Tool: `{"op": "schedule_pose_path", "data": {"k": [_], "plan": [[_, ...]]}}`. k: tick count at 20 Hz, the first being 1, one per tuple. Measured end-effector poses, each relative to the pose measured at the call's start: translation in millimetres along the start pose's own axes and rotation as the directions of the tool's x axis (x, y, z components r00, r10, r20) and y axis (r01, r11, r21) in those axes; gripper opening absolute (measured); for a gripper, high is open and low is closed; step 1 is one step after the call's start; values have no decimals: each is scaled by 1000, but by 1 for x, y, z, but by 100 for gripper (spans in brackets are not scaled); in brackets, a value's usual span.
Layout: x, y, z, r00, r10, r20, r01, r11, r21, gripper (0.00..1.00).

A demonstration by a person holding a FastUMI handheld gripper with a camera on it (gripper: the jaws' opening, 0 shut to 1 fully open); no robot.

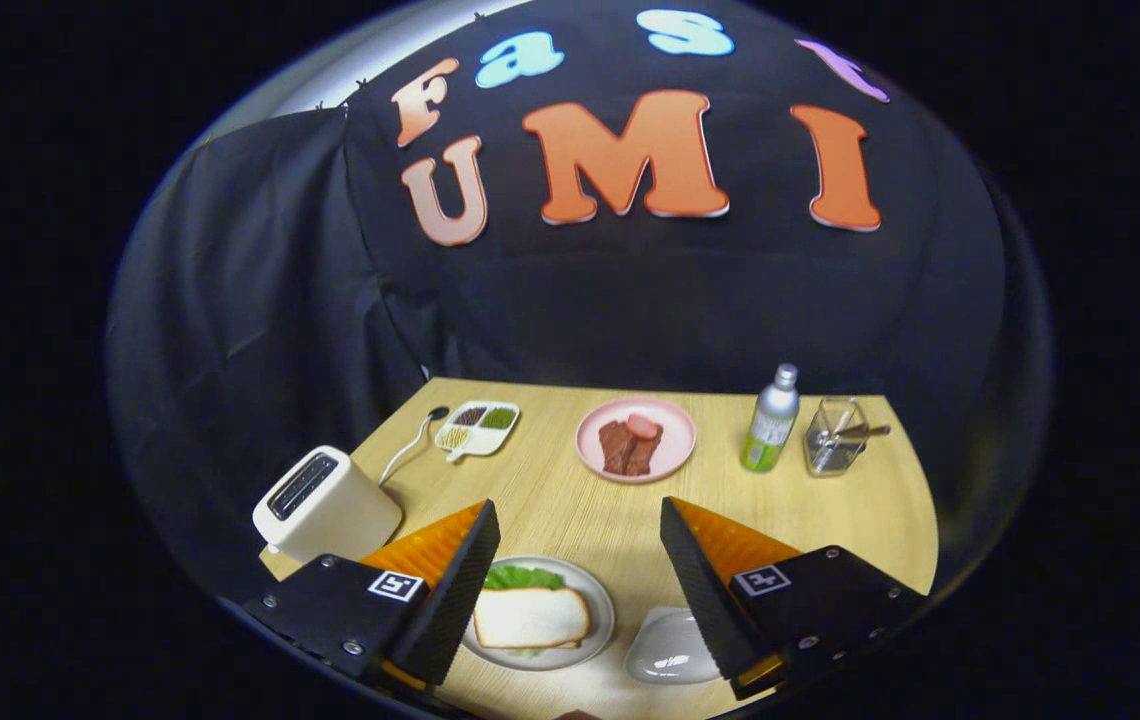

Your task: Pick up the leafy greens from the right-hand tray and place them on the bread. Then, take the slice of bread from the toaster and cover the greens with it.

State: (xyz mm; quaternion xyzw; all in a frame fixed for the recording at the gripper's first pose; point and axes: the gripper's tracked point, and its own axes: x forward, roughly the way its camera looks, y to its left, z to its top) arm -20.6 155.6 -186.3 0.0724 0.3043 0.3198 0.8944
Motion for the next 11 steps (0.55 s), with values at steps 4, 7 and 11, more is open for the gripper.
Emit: {"op": "schedule_pose_path", "data": {"k": [4, 7, 11], "plan": [[-36, -15, 59, 982, -94, 165, 96, 995, 0, 97], [-64, -27, 102, 946, -145, 290, 144, 989, 23, 98], [-106, -49, 150, 852, -242, 465, 263, 965, 20, 97]]}}
